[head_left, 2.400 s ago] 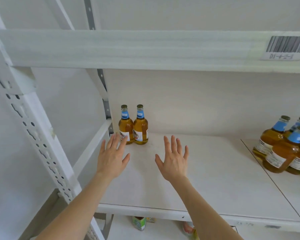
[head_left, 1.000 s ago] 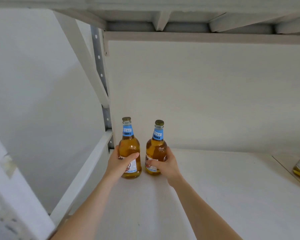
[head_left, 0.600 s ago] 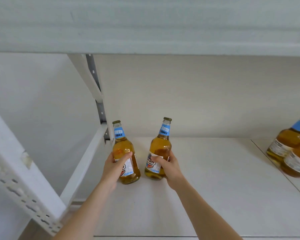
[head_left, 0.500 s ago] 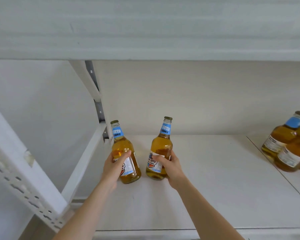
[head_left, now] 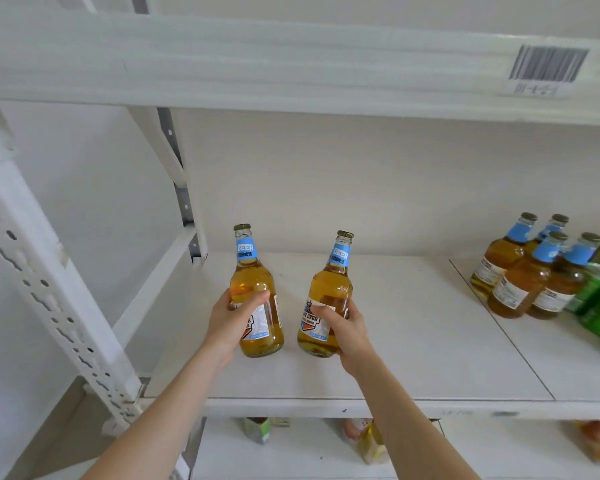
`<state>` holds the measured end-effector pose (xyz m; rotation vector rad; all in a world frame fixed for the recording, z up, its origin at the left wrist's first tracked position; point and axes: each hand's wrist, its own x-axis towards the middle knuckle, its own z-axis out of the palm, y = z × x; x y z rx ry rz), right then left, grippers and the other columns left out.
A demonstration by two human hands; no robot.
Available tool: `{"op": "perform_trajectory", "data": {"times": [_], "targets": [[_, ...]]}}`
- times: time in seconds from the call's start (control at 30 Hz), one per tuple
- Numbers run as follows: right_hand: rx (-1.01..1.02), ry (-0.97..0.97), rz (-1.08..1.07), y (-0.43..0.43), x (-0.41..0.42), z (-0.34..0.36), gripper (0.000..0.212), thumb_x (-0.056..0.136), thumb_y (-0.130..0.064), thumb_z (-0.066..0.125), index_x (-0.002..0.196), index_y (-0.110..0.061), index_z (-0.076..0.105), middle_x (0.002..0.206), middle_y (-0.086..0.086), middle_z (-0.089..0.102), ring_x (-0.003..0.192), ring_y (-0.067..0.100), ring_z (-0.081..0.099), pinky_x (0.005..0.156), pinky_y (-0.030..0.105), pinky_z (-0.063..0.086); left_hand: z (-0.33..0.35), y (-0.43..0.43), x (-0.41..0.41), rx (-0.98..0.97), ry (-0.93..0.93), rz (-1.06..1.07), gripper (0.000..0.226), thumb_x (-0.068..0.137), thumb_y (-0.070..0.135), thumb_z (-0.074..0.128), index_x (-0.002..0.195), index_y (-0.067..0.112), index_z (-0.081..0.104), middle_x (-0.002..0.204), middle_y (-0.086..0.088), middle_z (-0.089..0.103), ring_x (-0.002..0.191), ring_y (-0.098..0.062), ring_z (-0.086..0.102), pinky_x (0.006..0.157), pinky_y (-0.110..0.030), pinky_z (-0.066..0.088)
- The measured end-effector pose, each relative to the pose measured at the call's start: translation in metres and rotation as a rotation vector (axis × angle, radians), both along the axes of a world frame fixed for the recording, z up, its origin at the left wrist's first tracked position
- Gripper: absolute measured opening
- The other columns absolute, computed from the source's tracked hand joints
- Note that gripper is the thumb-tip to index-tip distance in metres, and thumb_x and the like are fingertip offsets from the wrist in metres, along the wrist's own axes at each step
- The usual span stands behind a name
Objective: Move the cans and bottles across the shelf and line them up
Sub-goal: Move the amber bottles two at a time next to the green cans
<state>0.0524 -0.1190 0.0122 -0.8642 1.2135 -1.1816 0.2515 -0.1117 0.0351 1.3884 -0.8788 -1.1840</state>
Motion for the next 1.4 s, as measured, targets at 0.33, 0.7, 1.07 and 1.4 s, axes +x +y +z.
{"op": "perform_trajectory", "data": {"times": [0.33,0.7,1.07,1.4], "targets": [[-0.025,0.074,-0.018,0.077,-0.097,0.013,0.038,0.077,-0.019,0.079,0.107,-0.027,0.058,0.105,0.002,0.068,0.094,0.025,0.069,0.084,0.045,0.058,0.012,0.076,-0.102,-0.038,0.024,-0.048,0.03,0.079,0.035,0.077,0.104,0.029,0.061,0.098,0.003,0.072,0.089,-0.015,0.07,0.064,-0.027,0.053],[-0.036,0.13,-0.091,0.114,-0.2,0.017,0.045,0.078,-0.026,0.078,0.115,-0.029,0.053,0.11,0.0,0.064,0.1,0.024,0.066,0.09,0.049,0.055,0.01,0.108,-0.202,0.002,-0.045,-0.094,0.052,0.077,0.04,0.078,0.121,0.024,0.056,0.108,-0.001,0.069,0.089,-0.013,0.067,0.059,-0.023,0.051],[-0.051,0.112,-0.157,0.085,-0.299,0.014,0.05,0.073,-0.026,0.082,0.115,-0.032,0.055,0.111,-0.003,0.066,0.1,0.021,0.066,0.089,0.044,0.055,0.008,0.057,-0.301,-0.029,-0.1,-0.2,0.05,0.076,0.041,0.079,0.118,0.024,0.058,0.108,0.0,0.069,0.094,-0.015,0.067,0.063,-0.025,0.052],[-0.031,0.093,-0.174,0.082,-0.407,0.012,0.048,0.073,-0.021,0.082,0.11,-0.033,0.055,0.11,-0.001,0.067,0.1,0.021,0.065,0.083,0.037,0.055,0.005,0.039,-0.402,-0.012,-0.133,-0.23,0.052,0.074,0.041,0.08,0.118,0.023,0.058,0.106,-0.001,0.069,0.095,-0.018,0.067,0.069,-0.029,0.054]]}}
